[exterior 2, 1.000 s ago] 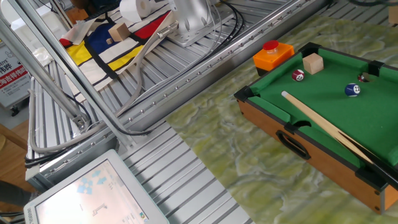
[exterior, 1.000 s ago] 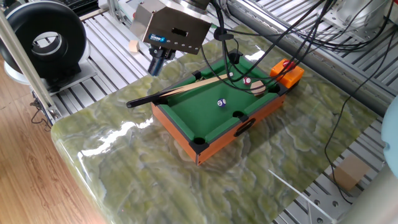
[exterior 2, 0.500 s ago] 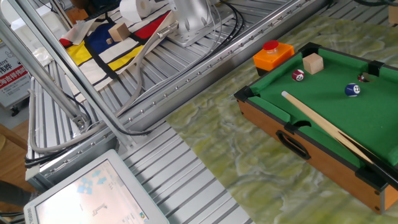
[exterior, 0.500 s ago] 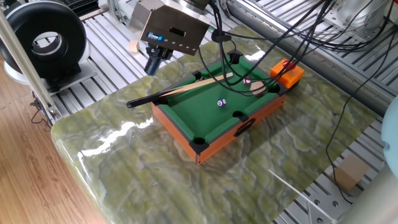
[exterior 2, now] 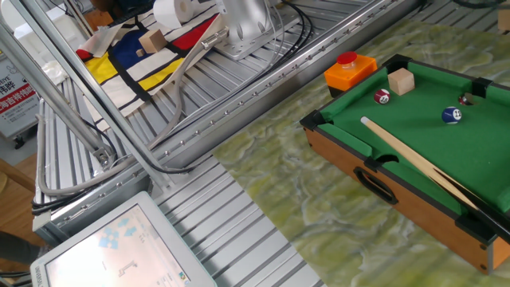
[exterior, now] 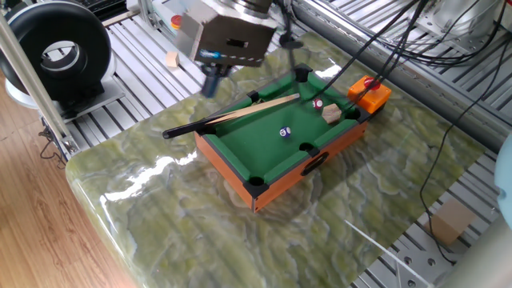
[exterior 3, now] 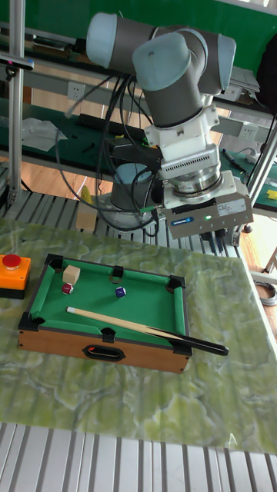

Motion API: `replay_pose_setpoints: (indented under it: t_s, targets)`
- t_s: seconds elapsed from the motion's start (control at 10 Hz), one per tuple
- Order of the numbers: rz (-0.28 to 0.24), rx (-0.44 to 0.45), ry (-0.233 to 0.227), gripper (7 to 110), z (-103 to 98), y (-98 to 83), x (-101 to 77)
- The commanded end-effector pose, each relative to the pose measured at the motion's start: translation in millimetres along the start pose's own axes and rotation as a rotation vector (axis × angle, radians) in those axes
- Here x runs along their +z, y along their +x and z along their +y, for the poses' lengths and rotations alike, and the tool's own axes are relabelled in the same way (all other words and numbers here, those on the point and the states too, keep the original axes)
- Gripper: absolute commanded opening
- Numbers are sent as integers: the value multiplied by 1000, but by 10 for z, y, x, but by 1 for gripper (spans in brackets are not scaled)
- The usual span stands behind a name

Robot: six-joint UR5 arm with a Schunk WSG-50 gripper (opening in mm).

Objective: Hit the pool ball

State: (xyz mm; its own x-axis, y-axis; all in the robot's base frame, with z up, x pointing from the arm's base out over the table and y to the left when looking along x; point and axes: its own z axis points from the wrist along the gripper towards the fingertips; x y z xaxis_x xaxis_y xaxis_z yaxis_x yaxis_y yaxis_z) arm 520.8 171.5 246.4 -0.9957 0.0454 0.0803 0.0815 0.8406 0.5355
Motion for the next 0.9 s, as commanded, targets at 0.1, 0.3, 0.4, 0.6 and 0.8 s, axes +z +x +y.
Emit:
replay_pose_setpoints:
  t_s: [0.1, 0.3, 0.4, 0.6, 0.8]
  targets:
    - [-27, 22, -51, 7, 128, -72, -85]
    - [-61, -123, 531, 7, -1248, -230, -415]
    - [-75, -194, 735, 7, -1642, -341, -726]
    - [-88, -309, 972, 7, -2035, -534, -1184]
    - [-77, -331, 1040, 7, -2124, -556, -1329]
